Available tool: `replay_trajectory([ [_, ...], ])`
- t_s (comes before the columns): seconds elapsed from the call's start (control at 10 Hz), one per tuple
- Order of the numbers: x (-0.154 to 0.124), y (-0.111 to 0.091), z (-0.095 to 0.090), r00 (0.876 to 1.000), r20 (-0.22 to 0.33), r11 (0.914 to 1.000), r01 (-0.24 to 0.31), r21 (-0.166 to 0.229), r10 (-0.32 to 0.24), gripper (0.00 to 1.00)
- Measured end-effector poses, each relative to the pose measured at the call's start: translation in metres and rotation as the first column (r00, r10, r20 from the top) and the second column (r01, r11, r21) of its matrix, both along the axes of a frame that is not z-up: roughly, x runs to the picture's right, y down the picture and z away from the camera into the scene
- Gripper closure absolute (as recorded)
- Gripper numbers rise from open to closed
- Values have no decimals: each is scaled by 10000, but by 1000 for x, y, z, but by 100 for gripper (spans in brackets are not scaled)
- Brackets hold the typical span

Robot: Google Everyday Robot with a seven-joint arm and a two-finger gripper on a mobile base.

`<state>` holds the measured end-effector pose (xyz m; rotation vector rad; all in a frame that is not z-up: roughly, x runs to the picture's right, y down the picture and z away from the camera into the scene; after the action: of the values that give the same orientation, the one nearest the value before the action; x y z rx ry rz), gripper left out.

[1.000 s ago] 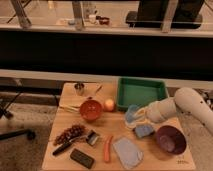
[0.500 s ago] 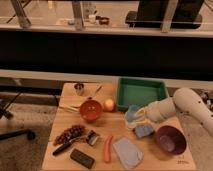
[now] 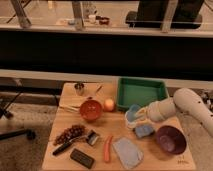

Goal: Stack cups on top of each other

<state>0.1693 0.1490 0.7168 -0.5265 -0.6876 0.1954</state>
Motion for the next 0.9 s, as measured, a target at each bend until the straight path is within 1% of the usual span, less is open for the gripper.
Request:
replay_trajectory([
  [0.2, 1, 1, 1, 10000, -5, 10000, 24, 26, -24, 99],
  [0.3, 1, 1, 0, 10000, -18, 10000, 57, 49, -57, 92],
  [0.4, 1, 1, 0, 9999, -34, 9999, 94, 65, -94, 82],
  [0.5, 1, 1, -2, 9999, -47, 9999, 120, 83, -119, 70],
  [0.6, 1, 1, -2, 9999, -52, 9999, 133, 102, -133, 62],
  [0.8, 2, 0, -4, 9999, -70, 9998, 152, 122, -151, 40],
  [0.9, 2, 0, -4, 9999, -74, 9998, 155, 124, -154, 32],
])
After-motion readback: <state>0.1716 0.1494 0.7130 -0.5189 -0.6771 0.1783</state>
